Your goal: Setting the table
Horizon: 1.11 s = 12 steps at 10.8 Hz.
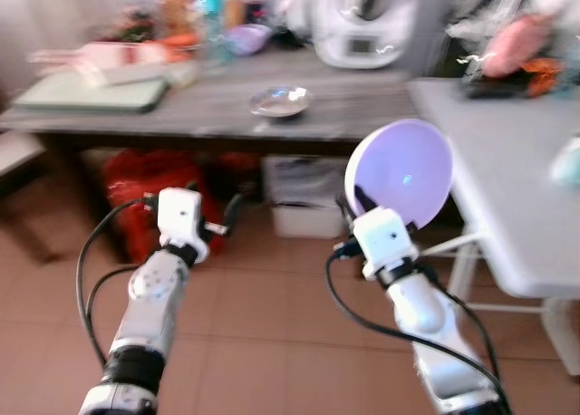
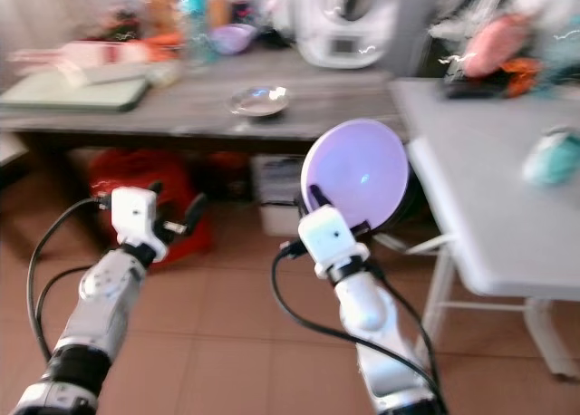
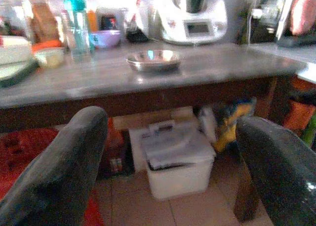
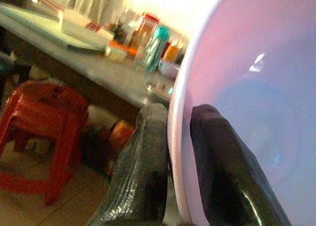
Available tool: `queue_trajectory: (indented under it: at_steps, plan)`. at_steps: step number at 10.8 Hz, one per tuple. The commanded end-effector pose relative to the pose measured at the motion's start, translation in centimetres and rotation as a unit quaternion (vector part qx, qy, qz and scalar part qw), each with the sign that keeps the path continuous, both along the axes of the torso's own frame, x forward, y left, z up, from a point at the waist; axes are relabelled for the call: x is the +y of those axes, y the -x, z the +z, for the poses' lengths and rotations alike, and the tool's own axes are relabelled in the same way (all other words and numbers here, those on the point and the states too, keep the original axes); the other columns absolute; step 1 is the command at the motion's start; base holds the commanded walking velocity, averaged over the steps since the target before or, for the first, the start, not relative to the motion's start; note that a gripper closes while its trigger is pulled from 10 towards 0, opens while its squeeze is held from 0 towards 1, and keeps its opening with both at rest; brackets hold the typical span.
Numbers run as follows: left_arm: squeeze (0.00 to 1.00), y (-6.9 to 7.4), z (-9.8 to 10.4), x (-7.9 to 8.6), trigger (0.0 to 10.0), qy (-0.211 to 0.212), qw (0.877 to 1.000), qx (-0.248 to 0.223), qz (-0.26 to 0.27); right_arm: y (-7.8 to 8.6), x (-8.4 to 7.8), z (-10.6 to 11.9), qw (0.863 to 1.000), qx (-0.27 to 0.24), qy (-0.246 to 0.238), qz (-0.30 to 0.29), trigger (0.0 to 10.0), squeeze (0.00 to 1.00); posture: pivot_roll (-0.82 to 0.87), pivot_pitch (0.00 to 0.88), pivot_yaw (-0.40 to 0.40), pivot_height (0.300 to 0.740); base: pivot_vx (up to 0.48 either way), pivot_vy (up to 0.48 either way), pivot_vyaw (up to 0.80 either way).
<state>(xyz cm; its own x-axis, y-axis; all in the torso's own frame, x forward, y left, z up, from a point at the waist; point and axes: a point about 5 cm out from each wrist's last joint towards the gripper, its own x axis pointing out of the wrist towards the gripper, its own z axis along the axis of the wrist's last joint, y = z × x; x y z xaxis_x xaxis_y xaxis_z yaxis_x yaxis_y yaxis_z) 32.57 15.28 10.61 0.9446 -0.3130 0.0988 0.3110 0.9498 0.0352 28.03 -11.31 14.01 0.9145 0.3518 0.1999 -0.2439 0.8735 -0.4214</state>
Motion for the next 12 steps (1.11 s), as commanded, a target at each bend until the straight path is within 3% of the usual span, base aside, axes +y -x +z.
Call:
queue_trajectory:
  at_steps: [1, 5, 9, 12]
  plan:
    - [0.0, -0.05, 0.11, 0.41, 10.0, -0.01, 1.0, -0.002, 0.004, 0.0, 0.13, 0.5, 1.0, -0.009, -0.007, 0.002, 10.0, 0.0, -0.03, 0.0, 0.013, 0.74, 0.0, 0.345, 0.49]
    - [0.0, -0.05, 0.02, 0.26, 10.0, -0.008, 1.0, -0.001, 0.005, 0.0, 0.17, 0.56, 1.0, -0.009, -0.007, 0.005, 10.0, 0.0, -0.04, 0.0, 0.01, 0.74, 0.0, 0.347, 0.49]
    - [0.0, 0.3, -0.06, -0.11, 10.0, -0.007, 1.0, -0.001, -0.023, -0.19, 0.12, 0.5, 1.0, -0.002, -0.015, -0.001, 10.0, 0.0, -0.03, 0.0, 0.007, 0.74, 0.0, 0.0, 0.0]
    - [0.0, 0.47, 0.01, -0.3, 10.0, 0.002, 0.999, -0.002, -0.04, -0.25, 0.12, 0.38, 1.0, 0.002, -0.016, 0.001, 10.0, 0.0, -0.03, 0.0, 0.004, 0.74, 0.0, 0.0, -0.48]
